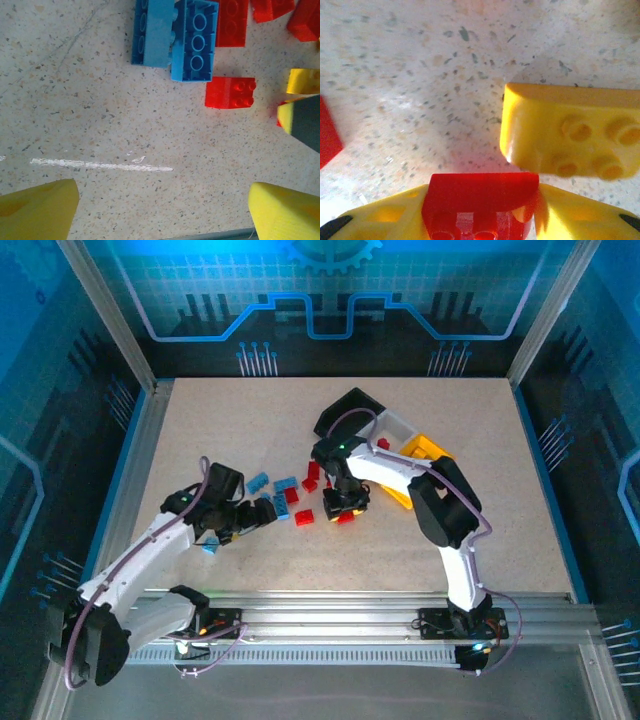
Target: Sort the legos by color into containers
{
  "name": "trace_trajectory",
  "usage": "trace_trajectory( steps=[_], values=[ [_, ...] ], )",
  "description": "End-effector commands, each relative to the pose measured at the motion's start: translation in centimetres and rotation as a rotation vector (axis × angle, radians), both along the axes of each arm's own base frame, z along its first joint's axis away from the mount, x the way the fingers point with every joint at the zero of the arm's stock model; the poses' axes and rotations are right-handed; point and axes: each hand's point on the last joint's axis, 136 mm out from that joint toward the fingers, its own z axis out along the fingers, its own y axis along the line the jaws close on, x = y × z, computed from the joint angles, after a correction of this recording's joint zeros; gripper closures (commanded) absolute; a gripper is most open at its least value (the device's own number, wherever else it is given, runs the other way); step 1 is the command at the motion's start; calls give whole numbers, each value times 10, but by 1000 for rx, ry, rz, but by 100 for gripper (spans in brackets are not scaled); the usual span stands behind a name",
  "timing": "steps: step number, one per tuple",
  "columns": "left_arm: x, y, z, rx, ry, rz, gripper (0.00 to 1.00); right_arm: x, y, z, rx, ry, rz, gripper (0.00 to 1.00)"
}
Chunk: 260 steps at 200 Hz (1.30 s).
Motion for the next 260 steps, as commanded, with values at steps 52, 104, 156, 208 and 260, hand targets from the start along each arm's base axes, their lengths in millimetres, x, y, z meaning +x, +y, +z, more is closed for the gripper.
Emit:
trace_trajectory(
  steps=[52, 104, 156, 208, 260],
  values=[
    [23, -18, 9, -38, -5, -76, 10, 56, -7, 94, 188, -120, -119, 50],
    [37, -24, 15, -15, 25, -121, 10, 120, -34, 116, 259, -189, -219, 50],
    [44, -28, 10, -14, 50, -122, 10, 174, -64, 120, 286, -230, -297, 51],
    [45, -28, 7, -10, 61, -125, 9, 204, -82, 117, 304, -240, -347, 52],
    [44, -27, 5, -5, 61, -129, 9, 215, -88, 99, 277, -218, -365, 52]
  ],
)
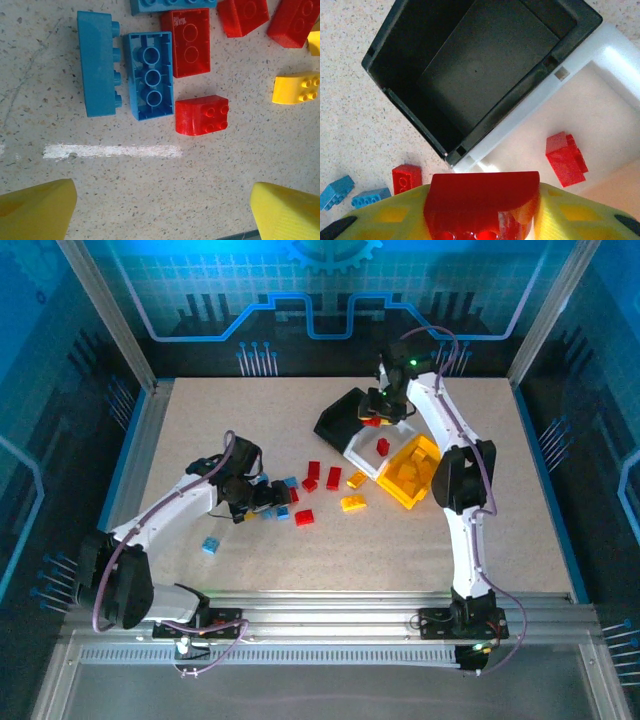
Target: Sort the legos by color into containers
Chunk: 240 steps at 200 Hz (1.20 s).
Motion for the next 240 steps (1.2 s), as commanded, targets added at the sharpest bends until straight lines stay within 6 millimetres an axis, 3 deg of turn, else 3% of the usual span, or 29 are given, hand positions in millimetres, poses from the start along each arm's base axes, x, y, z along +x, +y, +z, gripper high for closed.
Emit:
trace_trajectory(
  steps=[1, 31, 40, 44, 64, 81, 101, 130, 176, 240],
  values=[
    [-1, -2, 4, -10, 7, -23, 9, -2, -5, -13, -8, 55, 5, 52],
    [0, -1, 5, -3, 1, -36, 9, -11, -17, -17, -38, 72, -4, 52],
    [0, -2, 5, -6, 0, -37, 9, -14, -21, -29, -46, 96, -11, 52],
    [1, -3, 5, -10, 1, -39, 8, -16, -24, -19, -44, 78, -15, 51],
    [3, -6, 3, -18, 8, -45, 8, -18, -33, -21, -56, 86, -27, 44],
    [5, -8, 0, -26, 17, -51, 8, -21, -31, -13, -72, 66, -12, 32],
    [6, -18, -6, -13, 33, -92, 8, -32, -28, 0, -129, 42, 29, 27],
    [7, -38, -18, 65, 76, -161, 8, -65, -18, 14, -142, 21, 59, 26],
    [3, -69, -43, 139, 149, -185, 8, -129, -9, 8, -114, 58, 83, 25],
    [13, -66, -67, 282, 187, -171, 14, -183, -18, 11, -65, 69, 65, 26]
  ],
)
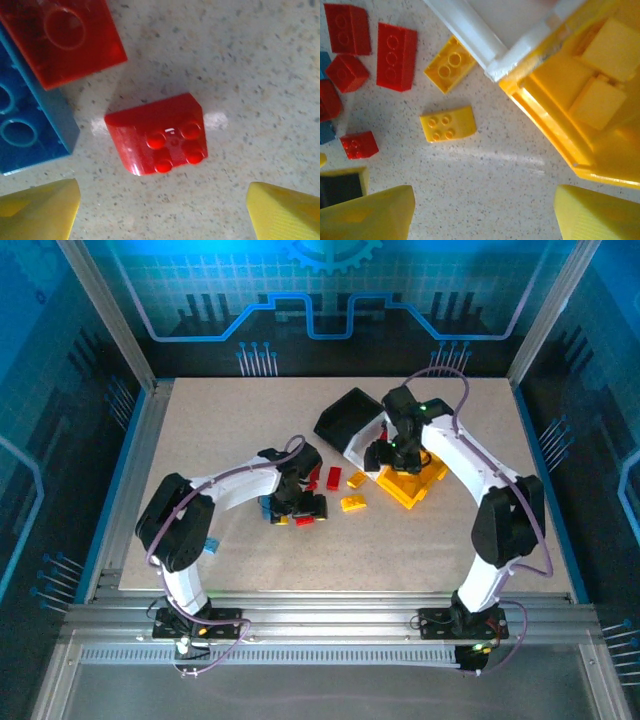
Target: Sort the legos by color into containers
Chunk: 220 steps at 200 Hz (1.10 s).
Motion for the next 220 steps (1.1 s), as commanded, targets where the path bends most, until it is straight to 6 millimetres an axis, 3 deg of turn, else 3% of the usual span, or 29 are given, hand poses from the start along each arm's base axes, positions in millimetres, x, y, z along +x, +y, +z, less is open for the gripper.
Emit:
trace_trajectory(
  steps=[1, 57, 87, 114, 159, 220],
  values=[
    [5, 9, -4, 76, 7, 22, 14, -12, 3, 15, 46, -38, -12, 26],
    [17, -2, -20, 84, 26, 44, 18, -42, -8, 12, 54, -29, -12, 26],
    [17, -13, -27, 86, 49, 43, 26, -54, -13, 9, 51, -26, -7, 26],
    [8, -19, -31, 94, 72, 35, 28, -57, -20, 8, 53, -32, -15, 26],
    [-12, -10, -37, 113, 105, 52, 32, -61, -23, 0, 73, -26, -34, 26],
    [1, -25, -33, 58, 80, 26, 51, -70, -30, 5, 64, -41, -42, 27]
  ],
)
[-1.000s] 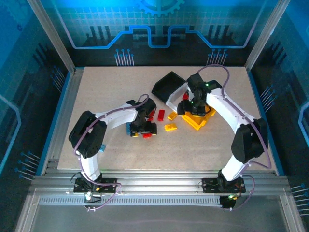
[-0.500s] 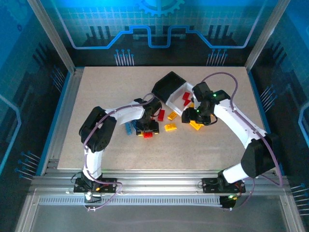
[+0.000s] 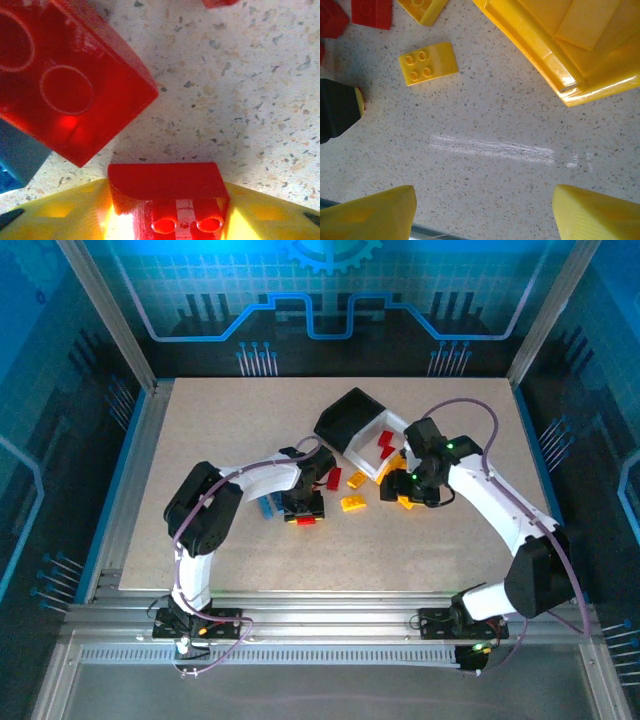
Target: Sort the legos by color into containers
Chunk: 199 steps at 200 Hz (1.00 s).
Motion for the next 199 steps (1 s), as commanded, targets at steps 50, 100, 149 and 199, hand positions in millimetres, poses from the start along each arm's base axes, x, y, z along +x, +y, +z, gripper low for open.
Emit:
trace_trajectory(
  steps=[50, 100, 149, 199],
  values=[
    [-1, -43, 30, -200, 18, -48, 52, -19, -30, 16, 13, -40, -83, 27],
    [53, -98, 90, -450, -79, 18, 52, -37, -48, 11, 85, -21, -184, 27],
    [120, -154, 113, -574, -141, 42, 52, -42, -45, 13, 130, -21, -209, 28],
    [174, -189, 103, -621, -198, 51, 51, -43, -46, 24, 146, -59, -219, 28]
  ],
)
